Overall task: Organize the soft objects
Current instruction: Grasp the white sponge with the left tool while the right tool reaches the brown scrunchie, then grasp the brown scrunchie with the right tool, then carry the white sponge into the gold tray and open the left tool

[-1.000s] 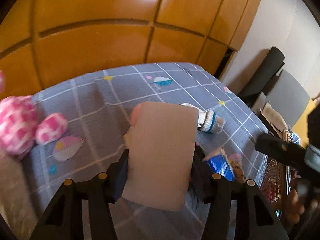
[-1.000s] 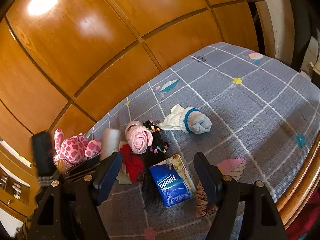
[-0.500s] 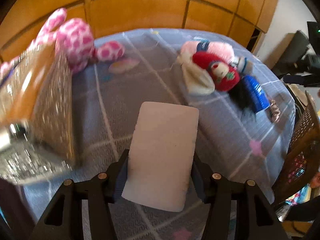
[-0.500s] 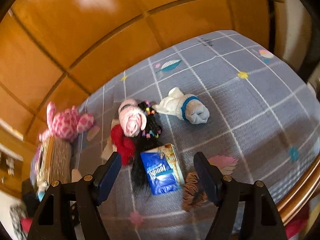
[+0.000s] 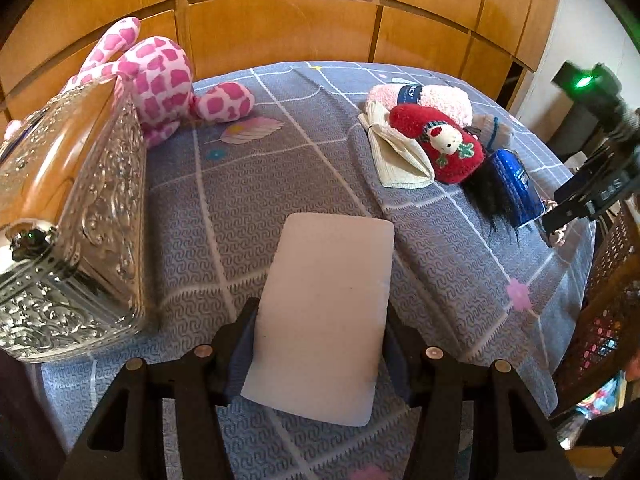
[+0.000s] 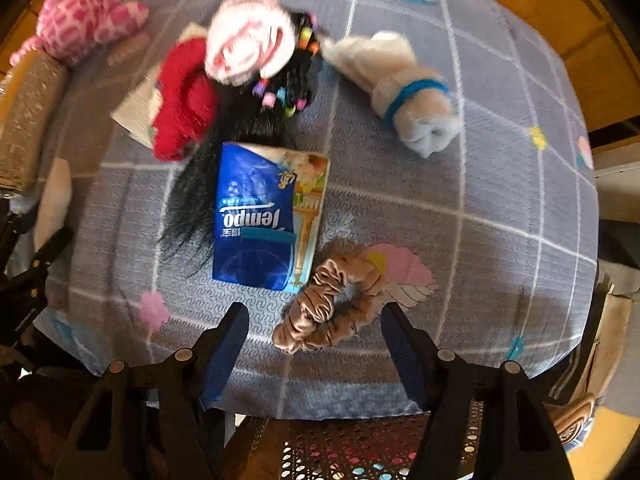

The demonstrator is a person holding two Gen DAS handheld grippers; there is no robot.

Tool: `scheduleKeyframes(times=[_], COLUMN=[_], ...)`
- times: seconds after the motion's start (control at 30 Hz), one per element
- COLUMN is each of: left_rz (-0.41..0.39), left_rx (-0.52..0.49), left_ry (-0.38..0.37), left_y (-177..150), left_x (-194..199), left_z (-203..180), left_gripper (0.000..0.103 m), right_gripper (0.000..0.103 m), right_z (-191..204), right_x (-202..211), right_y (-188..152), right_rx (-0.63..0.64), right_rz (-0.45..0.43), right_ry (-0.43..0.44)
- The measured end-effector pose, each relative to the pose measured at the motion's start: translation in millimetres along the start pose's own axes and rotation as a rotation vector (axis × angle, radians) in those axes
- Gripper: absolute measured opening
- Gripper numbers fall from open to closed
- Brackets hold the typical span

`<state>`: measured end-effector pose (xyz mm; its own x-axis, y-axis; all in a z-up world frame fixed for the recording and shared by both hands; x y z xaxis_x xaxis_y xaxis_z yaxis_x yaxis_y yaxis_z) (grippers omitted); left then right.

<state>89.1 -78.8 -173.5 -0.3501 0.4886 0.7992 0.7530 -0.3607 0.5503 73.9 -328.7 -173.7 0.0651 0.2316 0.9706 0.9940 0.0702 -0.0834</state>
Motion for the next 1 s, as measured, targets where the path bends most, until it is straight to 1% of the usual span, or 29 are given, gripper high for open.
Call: scheduleKeyframes(times=[0.07, 0.1, 0.13, 0.17, 0.2, 0.23, 0.27, 0.37, 0.47, 0.5, 0.6, 0.63, 0.73, 0.83, 0.93, 1.0], left_rz=[-0.004, -0.006, -0.008, -0.011, -0.013, -0.013, -0.014, -0.020, -0.026, -0.027, -0.036, -0.041, -0.073, -0.114, -0.165, -0.198], left_rx=[-0.006, -0.010, -0.013, -0.014, -0.015, -0.012, -0.010, -0.007, 0.015, 0.020, 0.028, 0.030, 0.031, 0.039, 0.048, 0.058], left_ry=[0.006, 0.009, 0.009, 0.009, 0.008, 0.006, 0.005, 0.006, 0.000, -0.004, -0.009, -0.009, -0.008, -0.010, -0.018, -0.019], left_y=[-1, -1, -1, -1, -1, -1, -1, -1, 0, 1, 2, 3, 9, 18, 28, 35], left_x=[0, 0, 0, 1, 1, 1, 1, 2, 5, 6, 11, 14, 27, 44, 63, 77], left_z=[-1, -1, -1, -1, 0, 0, 0, 0, 1, 1, 0, -1, -3, -4, -4, -3], left_gripper=[0.058, 0.058, 0.058, 0.058, 0.058, 0.058, 0.057, 0.056, 0.056, 0.055, 0.055, 0.055, 0.055, 0.055, 0.055, 0.055], right_gripper=[0.068, 0.062, 0.047, 0.041, 0.035, 0.017, 0.009, 0.009, 0.008, 0.008, 0.008, 0.008, 0.008, 0.008, 0.008, 0.008], right_z=[-1, 0, 0, -1, 0, -1, -4, -13, -24, -26, -14, -7, 33, 64, 92, 109], right_x=[-9, -15, -20, -23, -22, -21, -18, -8, 17, 30, 67, 75, 91, 90, 81, 66], right_y=[3, 3, 4, 4, 3, 3, 2, -8, -14, -14, -9, -8, 1, 10, 15, 20], right_rx=[0.009, 0.009, 0.009, 0.008, 0.009, 0.012, 0.010, -0.004, -0.044, -0.063, -0.082, -0.080, -0.056, -0.040, -0.025, -0.024], right_rz=[0.032, 0.058, 0.070, 0.074, 0.060, 0.048, 0.034, -0.016, -0.109, -0.161, -0.317, -0.354, -0.453, -0.489, -0.491, -0.477], right_ry=[-0.029, -0.037, -0.047, -0.048, -0.029, -0.029, -0.049, -0.089, -0.125, -0.124, -0.064, -0.054, 0.010, 0.076, 0.140, 0.176])
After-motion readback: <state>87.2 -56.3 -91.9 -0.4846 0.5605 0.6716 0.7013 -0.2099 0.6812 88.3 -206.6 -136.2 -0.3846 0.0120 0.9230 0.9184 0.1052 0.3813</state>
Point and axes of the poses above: each gripper's, at about its wrist camera, not at the fingertips, and x roughly against the way its jaws point, z to its left, y to its top, the point moved 8 cm from there along -x, roughly the way its jaws point, and after that the axes turned 11 degrees about -y, right-handed, at the moved point
